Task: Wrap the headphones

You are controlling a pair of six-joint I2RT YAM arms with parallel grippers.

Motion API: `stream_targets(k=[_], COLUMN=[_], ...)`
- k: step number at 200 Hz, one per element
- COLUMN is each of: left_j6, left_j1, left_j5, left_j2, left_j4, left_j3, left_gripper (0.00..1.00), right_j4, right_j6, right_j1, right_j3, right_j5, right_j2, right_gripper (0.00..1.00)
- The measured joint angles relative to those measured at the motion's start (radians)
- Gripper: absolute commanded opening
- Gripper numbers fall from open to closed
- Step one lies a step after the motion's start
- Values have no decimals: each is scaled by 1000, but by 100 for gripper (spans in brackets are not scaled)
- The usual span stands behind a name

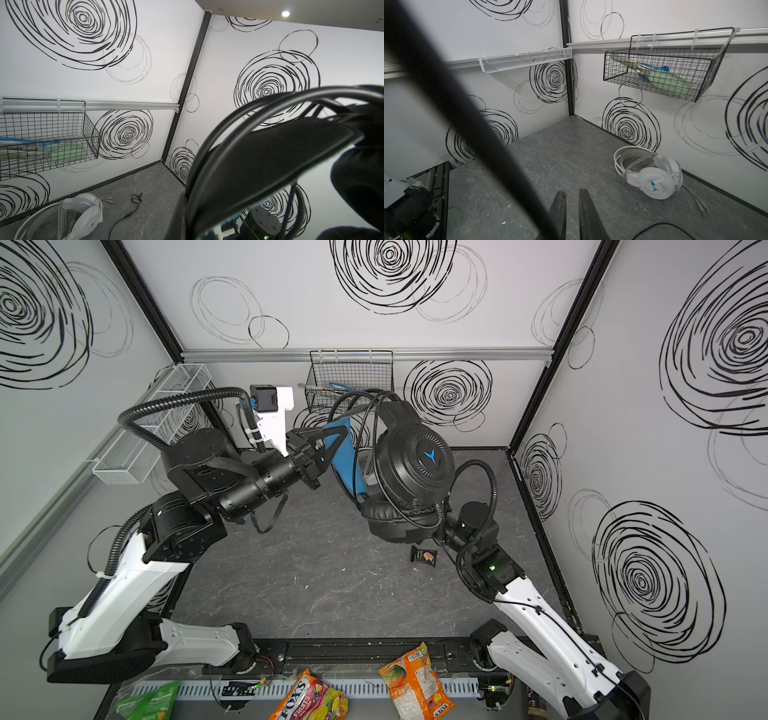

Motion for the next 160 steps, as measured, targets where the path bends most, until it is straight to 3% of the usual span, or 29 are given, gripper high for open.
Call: stream_targets(k=[84,160], left_j6=[-113,-122], left_j1=[151,158], left_j5=[31,53], left_j2=[-17,-17], left_j4=[67,51], left_j3=[-96,-94], left_gripper=[0,0], right_j4=[25,72], right_j6=[52,74], right_j1=[45,115], right_j3=[-79,-156], right_j5=[-37,-48], right_j2=[-10,-34], right_gripper=[3,8])
